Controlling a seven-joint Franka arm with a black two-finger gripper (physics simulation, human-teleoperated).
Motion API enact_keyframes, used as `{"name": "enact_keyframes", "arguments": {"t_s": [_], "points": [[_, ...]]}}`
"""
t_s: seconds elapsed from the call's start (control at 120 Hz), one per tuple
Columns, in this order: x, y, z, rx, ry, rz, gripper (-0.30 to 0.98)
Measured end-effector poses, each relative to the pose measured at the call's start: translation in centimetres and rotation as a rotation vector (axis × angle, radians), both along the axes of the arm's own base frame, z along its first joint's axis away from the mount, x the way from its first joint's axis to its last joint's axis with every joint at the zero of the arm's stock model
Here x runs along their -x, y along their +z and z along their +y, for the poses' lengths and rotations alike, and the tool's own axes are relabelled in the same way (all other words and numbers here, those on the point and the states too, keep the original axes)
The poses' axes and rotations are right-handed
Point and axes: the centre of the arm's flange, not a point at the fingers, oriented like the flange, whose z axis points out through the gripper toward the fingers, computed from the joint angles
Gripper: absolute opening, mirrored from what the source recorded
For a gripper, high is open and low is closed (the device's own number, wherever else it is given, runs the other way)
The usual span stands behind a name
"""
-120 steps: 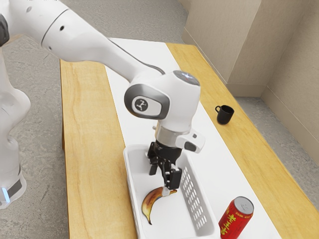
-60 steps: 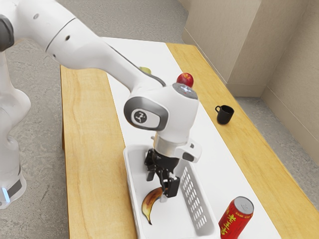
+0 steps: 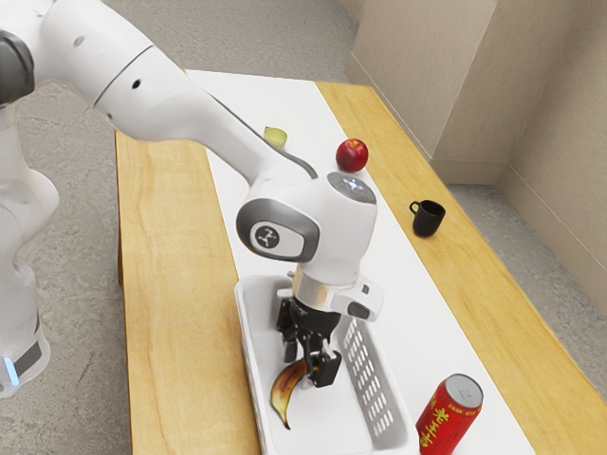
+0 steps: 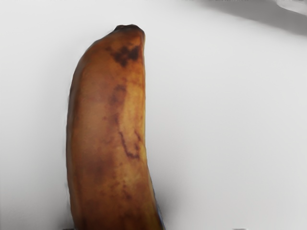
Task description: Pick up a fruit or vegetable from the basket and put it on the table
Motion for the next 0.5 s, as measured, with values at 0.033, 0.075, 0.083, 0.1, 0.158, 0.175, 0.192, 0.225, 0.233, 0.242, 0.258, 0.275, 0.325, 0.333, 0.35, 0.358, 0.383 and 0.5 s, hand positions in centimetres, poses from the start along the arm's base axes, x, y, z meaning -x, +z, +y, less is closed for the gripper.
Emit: {"name": "enact_keyframes", "arguments": {"t_s": [0.033, 0.075, 0.083, 0.1, 0.158, 0.175, 0.192, 0.225, 0.233, 0.242, 0.258, 0.275, 0.325, 0.333, 0.35, 0.358, 0.383, 0.5], "points": [[0.0, -0.2, 0.0, -0.001, 0.001, 0.001, 0.35], [-0.1, -0.4, 0.0, -0.003, 0.003, 0.004, 0.33], [-0.1, -0.5, 0.0, -0.004, 0.003, 0.004, 0.33], [-0.2, -0.6, 0.0, -0.005, 0.004, 0.006, 0.32], [-0.3, -0.9, 0.1, -0.008, 0.007, 0.010, 0.28], [-0.4, -1.0, 0.1, -0.009, 0.008, 0.011, 0.26], [-0.4, -1.1, 0.1, -0.009, 0.009, 0.011, 0.25], [-0.5, -1.1, 0.2, -0.010, 0.011, 0.012, 0.23], [-0.5, -1.1, 0.2, -0.011, 0.012, 0.012, 0.22], [-0.5, -1.2, 0.2, -0.011, 0.012, 0.012, 0.22], [-0.5, -1.2, 0.2, -0.011, 0.013, 0.012, 0.21], [-0.5, -1.2, 0.3, -0.012, 0.014, 0.012, 0.21], [-0.6, -1.2, 0.3, -0.012, 0.015, 0.011, 0.20], [-0.6, -1.2, 0.3, -0.013, 0.016, 0.011, 0.20], [-0.6, -1.2, 0.4, -0.013, 0.016, 0.011, 0.19], [-0.6, -1.2, 0.4, -0.013, 0.017, 0.011, 0.19], [-0.6, -1.2, 0.4, -0.013, 0.018, 0.010, 0.19], [-0.7, 0.3, 0.4, -0.001, 0.019, -0.013, 0.19]]}}
